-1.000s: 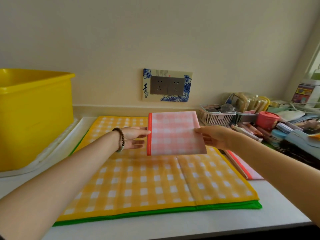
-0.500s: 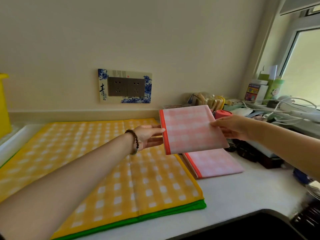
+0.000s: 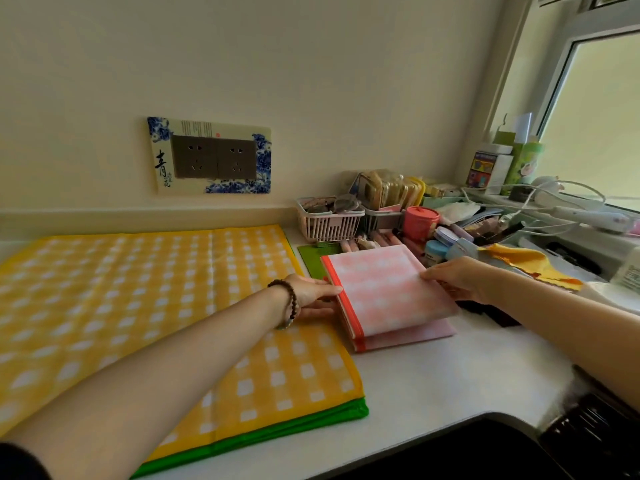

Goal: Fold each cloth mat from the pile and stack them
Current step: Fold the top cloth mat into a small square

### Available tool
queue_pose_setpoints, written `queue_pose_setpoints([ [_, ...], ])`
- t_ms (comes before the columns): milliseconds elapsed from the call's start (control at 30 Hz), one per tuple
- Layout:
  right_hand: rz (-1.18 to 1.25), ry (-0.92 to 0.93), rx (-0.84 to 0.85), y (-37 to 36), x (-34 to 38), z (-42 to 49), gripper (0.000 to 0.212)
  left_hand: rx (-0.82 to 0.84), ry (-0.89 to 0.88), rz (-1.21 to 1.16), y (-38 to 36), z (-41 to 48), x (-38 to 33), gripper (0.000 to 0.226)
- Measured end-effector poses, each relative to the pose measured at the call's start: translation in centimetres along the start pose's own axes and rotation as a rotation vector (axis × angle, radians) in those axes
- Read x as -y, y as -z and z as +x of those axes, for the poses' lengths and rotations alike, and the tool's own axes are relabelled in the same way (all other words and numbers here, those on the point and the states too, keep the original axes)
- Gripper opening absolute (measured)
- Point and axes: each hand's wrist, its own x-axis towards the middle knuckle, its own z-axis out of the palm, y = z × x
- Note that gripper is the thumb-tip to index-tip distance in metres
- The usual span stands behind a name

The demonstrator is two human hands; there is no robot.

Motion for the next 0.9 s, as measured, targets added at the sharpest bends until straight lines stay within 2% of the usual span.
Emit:
queue_pose_setpoints([
  [333,-0.163,0.015,-0.004,-1.2,-0.6,0.6,0.039,-0.052,0.054,0.05,-0.6,0.0,0.8,0.027],
  [667,-0.228,-0.009,0.047,-0.9,-0.7,0.4,0.041,-0.104,0.017,0.169,-1.1,-0.2,0.6,0.034],
  [900,-0.187,-0.021,0.053,-1.1,-0.6,0.3,0.041,-0.054,0.053,0.153,-1.0,-1.0,0.0,0.043],
])
